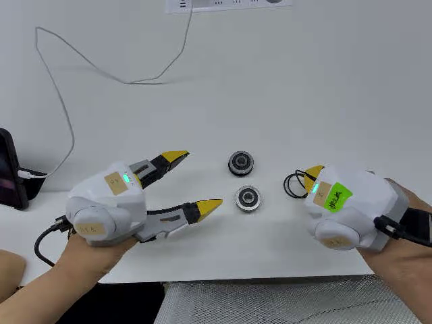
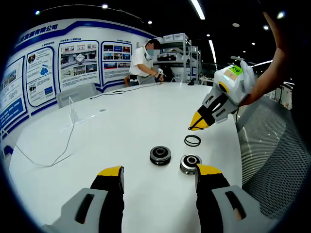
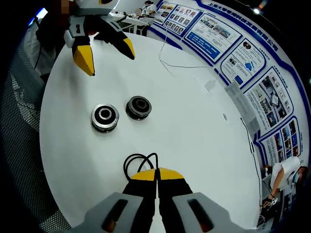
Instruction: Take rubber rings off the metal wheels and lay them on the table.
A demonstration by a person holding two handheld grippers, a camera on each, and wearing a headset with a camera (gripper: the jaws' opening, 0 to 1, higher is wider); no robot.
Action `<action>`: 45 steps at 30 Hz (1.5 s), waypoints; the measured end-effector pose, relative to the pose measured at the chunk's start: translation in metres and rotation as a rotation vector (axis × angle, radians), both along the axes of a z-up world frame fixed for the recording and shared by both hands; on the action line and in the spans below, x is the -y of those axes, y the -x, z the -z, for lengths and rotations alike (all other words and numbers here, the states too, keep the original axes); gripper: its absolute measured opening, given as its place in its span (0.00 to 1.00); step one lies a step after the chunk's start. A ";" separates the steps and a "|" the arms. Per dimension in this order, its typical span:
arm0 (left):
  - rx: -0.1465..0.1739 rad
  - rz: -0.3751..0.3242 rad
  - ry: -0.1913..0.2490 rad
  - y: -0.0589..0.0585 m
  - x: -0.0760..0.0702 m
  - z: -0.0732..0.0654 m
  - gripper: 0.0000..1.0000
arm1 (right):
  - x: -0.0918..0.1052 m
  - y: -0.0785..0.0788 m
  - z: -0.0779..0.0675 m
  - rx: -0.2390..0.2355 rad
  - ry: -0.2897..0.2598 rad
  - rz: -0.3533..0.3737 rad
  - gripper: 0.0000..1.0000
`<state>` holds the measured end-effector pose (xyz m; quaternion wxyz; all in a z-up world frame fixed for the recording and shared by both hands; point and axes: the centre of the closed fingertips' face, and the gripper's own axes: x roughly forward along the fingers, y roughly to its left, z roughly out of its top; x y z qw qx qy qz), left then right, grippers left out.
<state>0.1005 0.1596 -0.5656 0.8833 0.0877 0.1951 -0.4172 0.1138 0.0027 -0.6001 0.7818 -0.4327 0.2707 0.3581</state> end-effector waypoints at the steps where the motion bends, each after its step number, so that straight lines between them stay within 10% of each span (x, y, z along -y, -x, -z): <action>1: 0.000 -0.001 0.001 0.000 0.000 0.000 0.60 | 0.000 0.000 0.000 0.002 0.002 -0.003 0.01; 28: -0.034 -0.022 0.036 0.011 -0.006 -0.002 0.68 | -0.005 -0.003 0.007 0.017 0.060 -0.070 0.06; 45: -0.031 -0.020 0.038 0.008 -0.008 -0.002 0.66 | -0.008 0.004 -0.008 -0.003 -0.072 -0.002 0.13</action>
